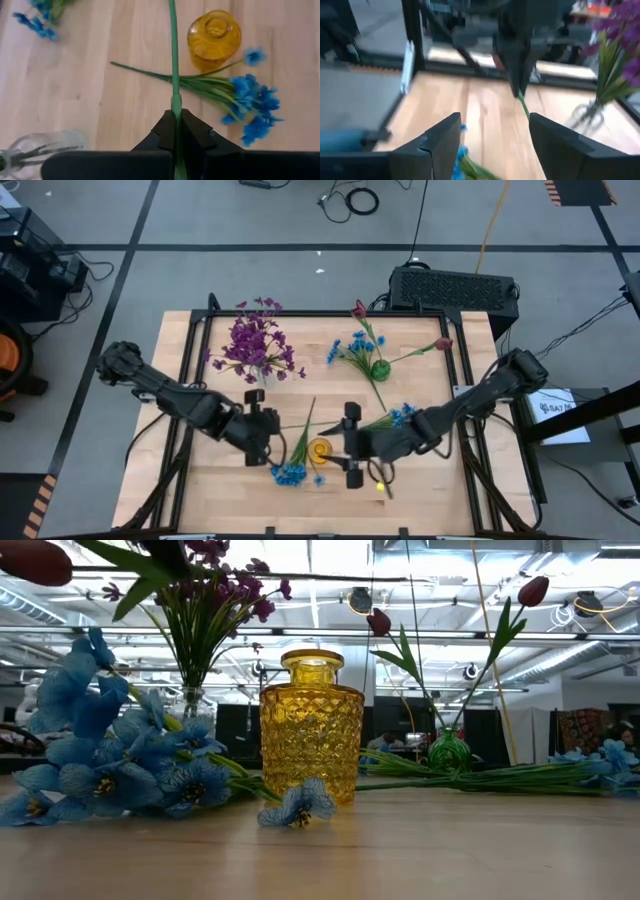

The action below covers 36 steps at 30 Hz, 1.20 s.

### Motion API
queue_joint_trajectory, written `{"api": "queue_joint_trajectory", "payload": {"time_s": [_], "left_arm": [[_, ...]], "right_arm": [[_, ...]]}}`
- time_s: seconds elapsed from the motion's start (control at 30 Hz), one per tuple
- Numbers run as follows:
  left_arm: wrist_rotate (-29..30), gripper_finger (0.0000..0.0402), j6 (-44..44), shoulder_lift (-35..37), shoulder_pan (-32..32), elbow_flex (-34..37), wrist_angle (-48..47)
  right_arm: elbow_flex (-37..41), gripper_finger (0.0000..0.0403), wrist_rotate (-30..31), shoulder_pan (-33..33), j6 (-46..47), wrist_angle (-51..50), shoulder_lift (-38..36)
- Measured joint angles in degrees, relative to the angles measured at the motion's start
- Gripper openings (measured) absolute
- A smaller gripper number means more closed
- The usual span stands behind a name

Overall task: Sort flowers into vase by color
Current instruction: Put the red flower into the green vase

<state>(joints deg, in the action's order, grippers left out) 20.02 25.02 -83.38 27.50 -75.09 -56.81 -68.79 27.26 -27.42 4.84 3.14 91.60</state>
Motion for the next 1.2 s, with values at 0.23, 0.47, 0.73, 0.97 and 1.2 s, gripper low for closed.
{"api": "queue_joint_trajectory", "payload": {"time_s": [0.23,0.47,0.73,0.97,1.2], "left_arm": [[-3.46,0.0015,0.04,-0.63,-1.69,0.00,3.92],[-3.21,0.0015,0.06,-0.65,-1.61,0.00,4.91],[-1.47,0.0015,-0.42,-0.65,-1.61,0.00,6.96],[-1.21,0.0015,-0.45,-0.65,-1.61,0.00,7.01],[-0.92,0.0015,-1.91,-0.81,-1.59,0.04,7.00]], "right_arm": [[-6.51,0.0221,3.86,1.80,1.42,-12.40,5.83],[-8.53,0.0207,7.31,3.25,1.04,-15.42,8.59],[-8.53,0.0177,7.16,4.23,1.73,-18.25,9.35],[-8.53,0.0103,6.96,4.26,1.60,-18.41,9.35],[-8.53,0.0036,6.73,4.25,1.55,-18.43,9.35]]}}
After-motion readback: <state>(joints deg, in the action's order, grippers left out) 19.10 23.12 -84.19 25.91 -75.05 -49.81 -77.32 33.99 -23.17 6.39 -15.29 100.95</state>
